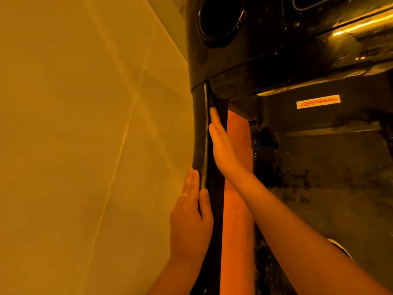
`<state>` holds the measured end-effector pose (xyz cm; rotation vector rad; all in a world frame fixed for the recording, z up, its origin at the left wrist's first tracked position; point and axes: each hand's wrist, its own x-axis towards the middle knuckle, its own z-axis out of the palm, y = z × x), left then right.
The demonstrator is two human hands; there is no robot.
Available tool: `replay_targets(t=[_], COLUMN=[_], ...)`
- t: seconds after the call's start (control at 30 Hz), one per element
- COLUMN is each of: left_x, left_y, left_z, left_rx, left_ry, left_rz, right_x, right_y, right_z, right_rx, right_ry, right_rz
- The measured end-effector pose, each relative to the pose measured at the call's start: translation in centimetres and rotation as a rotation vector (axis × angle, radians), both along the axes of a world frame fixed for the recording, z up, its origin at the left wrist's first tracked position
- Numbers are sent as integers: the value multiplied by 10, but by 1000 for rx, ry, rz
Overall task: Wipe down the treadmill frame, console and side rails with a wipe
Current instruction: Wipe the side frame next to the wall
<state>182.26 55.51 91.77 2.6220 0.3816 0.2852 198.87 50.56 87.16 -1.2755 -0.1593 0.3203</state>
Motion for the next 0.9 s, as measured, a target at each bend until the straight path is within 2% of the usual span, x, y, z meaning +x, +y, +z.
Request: replay_targets(t=[0.07,0.17,0.2,0.3,0.4,0.53,0.7,0.83,0.9], left_x=[1,1,1,1,1,1,0,0,0], left_y=[0,1,2,3,2,3,3,2,2], left_z=[-1,-1,-1,-3,-4,-4,-5,-4,-4], left_rx=[-1,2,3,-4,-16,-37,-62,-64,-67], left_ry=[1,8,7,1,14,14,-16,-24,-31], left_rz=[0,9,9,21,24,27,25,26,19], right_x=[21,48,54,60,50,29,88,81,55], right_y=[3,-3,-9,-14,1,7,2,5,7], right_z=[0,3,3,0,3,-5,-17,-14,-16], right_rx=[-27,2,-12,-105,-33,-41,-106,-31,16], right_ry=[40,297,320,275,290,141,500,509,434], right_rz=[1,-63,-84,-119,-119,-34,-80,-117,-109])
